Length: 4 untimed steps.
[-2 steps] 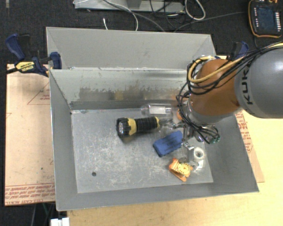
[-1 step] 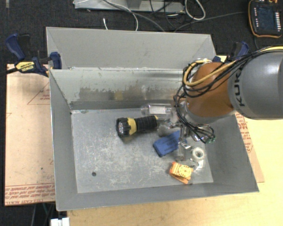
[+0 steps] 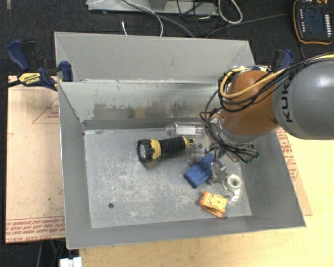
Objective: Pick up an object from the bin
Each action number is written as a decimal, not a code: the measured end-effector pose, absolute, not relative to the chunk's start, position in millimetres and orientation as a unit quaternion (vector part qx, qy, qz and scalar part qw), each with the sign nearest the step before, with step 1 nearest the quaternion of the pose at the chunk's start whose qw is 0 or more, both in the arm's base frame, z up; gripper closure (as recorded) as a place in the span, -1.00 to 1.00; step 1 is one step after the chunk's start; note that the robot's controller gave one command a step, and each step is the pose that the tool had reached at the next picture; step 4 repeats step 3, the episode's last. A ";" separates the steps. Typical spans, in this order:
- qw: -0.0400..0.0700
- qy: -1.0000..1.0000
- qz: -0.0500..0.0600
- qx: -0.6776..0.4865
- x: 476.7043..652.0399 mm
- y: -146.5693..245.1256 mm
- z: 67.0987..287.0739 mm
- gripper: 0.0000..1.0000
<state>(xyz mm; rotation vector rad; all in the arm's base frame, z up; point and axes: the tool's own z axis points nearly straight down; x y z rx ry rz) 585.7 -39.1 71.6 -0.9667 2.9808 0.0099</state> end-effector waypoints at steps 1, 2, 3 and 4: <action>0.004 0.951 0.003 -0.308 585.7 -39.1 71.6 1.00; 0.002 0.951 0.004 -0.308 583.9 -38.7 83.2 1.00; 0.003 0.952 0.004 -0.308 584.5 -38.1 115.0 1.00; 0.003 0.952 0.004 -0.308 584.5 -38.1 115.0 1.00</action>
Offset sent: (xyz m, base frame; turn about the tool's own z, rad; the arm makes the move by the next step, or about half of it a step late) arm -0.0001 -0.0001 0.0381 0.0000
